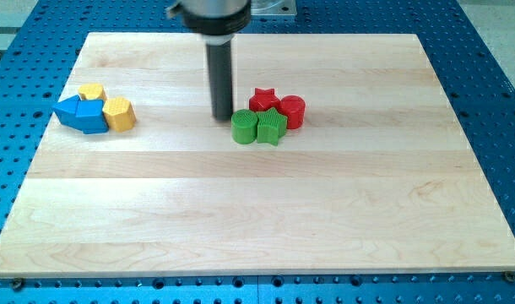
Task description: Place the red star in between the green blocks
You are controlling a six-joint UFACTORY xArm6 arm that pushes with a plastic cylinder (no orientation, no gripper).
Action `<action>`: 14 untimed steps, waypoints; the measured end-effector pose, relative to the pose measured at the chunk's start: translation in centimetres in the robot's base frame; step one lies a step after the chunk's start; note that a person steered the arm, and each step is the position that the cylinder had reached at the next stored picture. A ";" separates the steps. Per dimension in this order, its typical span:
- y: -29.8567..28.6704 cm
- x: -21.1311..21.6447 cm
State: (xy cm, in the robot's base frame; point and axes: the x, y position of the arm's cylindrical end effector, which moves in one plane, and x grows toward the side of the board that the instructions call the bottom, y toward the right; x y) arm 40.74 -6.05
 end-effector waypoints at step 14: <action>-6.3 -7.3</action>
State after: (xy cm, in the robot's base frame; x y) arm 33.46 -12.37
